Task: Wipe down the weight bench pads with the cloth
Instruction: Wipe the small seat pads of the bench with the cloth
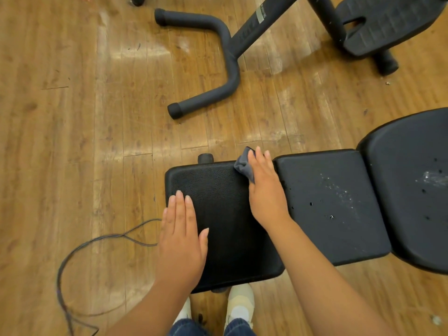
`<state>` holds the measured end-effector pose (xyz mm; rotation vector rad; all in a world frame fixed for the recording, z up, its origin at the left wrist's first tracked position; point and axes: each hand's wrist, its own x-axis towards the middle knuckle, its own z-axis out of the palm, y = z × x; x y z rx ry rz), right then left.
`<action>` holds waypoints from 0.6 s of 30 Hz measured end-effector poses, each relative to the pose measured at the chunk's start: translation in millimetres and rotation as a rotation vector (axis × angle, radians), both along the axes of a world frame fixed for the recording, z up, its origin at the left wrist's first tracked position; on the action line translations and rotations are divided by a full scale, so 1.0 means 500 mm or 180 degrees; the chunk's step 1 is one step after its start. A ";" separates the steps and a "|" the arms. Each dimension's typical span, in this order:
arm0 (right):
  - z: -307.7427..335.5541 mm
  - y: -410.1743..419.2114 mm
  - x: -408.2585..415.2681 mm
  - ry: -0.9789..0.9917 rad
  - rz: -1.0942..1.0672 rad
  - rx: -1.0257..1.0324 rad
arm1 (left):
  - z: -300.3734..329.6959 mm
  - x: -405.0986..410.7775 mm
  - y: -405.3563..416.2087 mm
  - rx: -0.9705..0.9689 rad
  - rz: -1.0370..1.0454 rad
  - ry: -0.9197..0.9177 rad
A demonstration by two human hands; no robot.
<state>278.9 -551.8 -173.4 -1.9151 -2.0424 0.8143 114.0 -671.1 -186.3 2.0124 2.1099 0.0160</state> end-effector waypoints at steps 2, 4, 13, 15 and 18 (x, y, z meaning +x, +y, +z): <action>0.004 -0.013 0.007 0.0019 0.0105 0.0063 | 0.000 0.001 0.000 -0.0005 0.0004 -0.0001; 0.004 -0.050 0.013 -0.0082 0.0215 0.0157 | 0.000 0.001 0.000 0.0009 0.0014 -0.0014; -0.074 -0.383 0.059 -0.0996 0.1030 0.0772 | -0.002 -0.004 -0.001 0.0027 -0.0061 -0.0001; -0.072 -0.404 0.068 -0.1173 0.1194 0.0663 | -0.004 -0.004 0.000 0.0054 -0.0062 -0.0001; -0.063 -0.377 0.059 -0.1371 0.1065 0.0456 | -0.006 -0.004 0.002 0.0085 -0.0083 -0.0034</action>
